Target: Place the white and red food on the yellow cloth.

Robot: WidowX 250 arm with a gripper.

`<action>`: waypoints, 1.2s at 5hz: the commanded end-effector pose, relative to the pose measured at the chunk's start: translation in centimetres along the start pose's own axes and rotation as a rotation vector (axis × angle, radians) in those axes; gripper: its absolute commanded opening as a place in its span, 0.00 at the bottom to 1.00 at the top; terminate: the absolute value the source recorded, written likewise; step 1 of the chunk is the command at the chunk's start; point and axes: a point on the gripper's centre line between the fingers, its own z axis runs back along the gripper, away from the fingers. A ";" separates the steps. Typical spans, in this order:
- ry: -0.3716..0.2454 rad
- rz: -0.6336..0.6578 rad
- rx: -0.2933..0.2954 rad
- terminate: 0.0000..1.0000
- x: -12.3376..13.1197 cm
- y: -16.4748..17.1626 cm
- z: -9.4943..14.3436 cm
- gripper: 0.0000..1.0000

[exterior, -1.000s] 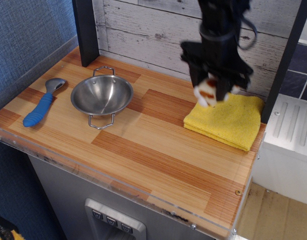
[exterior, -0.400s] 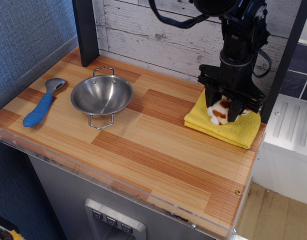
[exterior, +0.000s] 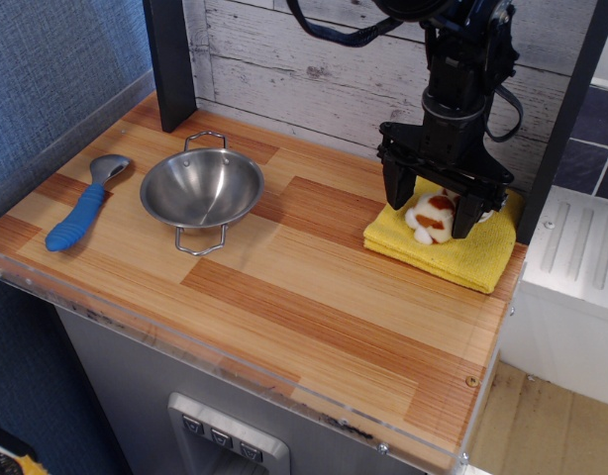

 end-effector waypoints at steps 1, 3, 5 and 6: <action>-0.072 0.009 -0.044 0.00 -0.8 0.6 3.9 1.00; -0.175 0.021 -0.058 0.00 -1.2 1.7 9.5 1.00; -0.257 0.048 -0.015 0.00 -2.9 2.8 14.2 1.00; -0.257 0.048 -0.015 0.00 -2.9 2.8 14.2 1.00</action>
